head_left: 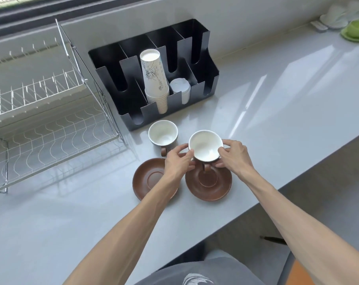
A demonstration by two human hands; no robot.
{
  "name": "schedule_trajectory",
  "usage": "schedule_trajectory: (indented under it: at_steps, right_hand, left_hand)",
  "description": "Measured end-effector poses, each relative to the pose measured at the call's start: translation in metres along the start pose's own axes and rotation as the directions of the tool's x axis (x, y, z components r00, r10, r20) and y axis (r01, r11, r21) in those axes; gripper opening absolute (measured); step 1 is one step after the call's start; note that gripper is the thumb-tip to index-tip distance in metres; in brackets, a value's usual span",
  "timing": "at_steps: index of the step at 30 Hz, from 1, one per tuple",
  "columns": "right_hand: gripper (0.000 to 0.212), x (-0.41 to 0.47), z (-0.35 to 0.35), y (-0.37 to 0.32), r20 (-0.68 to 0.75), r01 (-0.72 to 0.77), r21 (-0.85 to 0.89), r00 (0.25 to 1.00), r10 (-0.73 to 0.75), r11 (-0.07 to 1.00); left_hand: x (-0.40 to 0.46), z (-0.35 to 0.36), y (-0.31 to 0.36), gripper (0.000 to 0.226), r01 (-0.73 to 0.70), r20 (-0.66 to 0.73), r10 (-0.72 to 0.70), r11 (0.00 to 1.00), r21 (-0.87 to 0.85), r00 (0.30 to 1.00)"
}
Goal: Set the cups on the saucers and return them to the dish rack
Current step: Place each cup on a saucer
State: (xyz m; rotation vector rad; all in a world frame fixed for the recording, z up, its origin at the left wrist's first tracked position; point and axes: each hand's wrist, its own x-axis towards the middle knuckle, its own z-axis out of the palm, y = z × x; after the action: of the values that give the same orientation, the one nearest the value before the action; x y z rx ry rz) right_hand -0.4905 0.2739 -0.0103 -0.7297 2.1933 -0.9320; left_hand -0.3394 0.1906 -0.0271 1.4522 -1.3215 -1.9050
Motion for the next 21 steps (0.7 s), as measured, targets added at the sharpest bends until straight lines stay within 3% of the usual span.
schedule_trajectory:
  at_steps: [11, 21]
  right_hand:
    - [0.036, -0.046, 0.002, 0.036, 0.003, -0.039, -0.008, 0.999, 0.039, 0.999]
    - [0.037, -0.052, 0.004, 0.049, 0.012, -0.044, -0.038, 0.999, 0.044, 0.998]
  left_hand:
    - [-0.031, 0.003, -0.049, 0.028, 0.044, -0.002, -0.044, 0.997, 0.063, 0.999]
    - [-0.036, 0.006, -0.058, 0.034, 0.074, 0.023, -0.076, 0.995, 0.061, 0.997]
